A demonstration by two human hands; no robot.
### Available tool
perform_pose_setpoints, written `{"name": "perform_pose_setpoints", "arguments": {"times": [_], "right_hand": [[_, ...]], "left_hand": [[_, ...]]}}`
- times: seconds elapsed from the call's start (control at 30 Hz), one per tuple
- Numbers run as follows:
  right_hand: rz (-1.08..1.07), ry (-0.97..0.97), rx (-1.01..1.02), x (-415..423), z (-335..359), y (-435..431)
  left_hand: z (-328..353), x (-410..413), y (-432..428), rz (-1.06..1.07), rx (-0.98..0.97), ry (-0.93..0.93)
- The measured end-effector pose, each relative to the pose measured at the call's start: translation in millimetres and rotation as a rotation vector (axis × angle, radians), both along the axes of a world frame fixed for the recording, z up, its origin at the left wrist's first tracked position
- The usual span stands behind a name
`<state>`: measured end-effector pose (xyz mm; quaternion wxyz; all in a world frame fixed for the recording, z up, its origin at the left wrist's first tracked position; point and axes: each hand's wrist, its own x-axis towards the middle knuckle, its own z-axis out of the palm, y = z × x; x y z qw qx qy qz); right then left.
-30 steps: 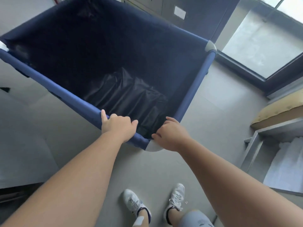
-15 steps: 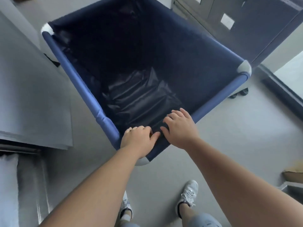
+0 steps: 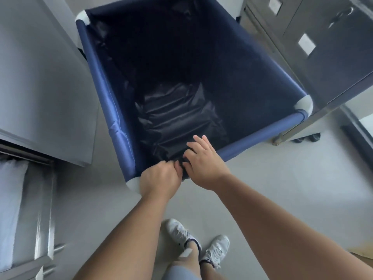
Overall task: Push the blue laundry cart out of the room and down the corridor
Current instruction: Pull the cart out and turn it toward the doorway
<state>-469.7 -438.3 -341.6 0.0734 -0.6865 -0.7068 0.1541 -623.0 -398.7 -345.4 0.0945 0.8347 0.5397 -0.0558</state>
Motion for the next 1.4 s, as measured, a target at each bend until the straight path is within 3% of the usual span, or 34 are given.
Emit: {"name": "perform_pose_setpoints", "arguments": {"times": [0.2,0.47,0.6,0.93,1.4], "right_hand": [[-0.063,-0.175,-0.096,73.0,1.7,8.9],[-0.102,-0.225,-0.135,135.3,5.0,49.4],[-0.040,-0.257,-0.129,165.0,5.1,66.8],[0.244,-0.322,-0.066,192.1,-8.0,105.5],[0.324,-0.337,-0.020,213.7,-10.1,180.5]], "left_hand": [[-6.2,0.5,39.8,0.001,0.046,0.015],[-8.0,10.0,78.2,0.092,0.018,-0.014],[-4.2,29.8,84.7,0.068,-0.067,-0.009],[-1.7,46.2,99.2,0.191,-0.020,0.154],[-10.4,66.9,132.9,0.278,0.080,0.097]]}}
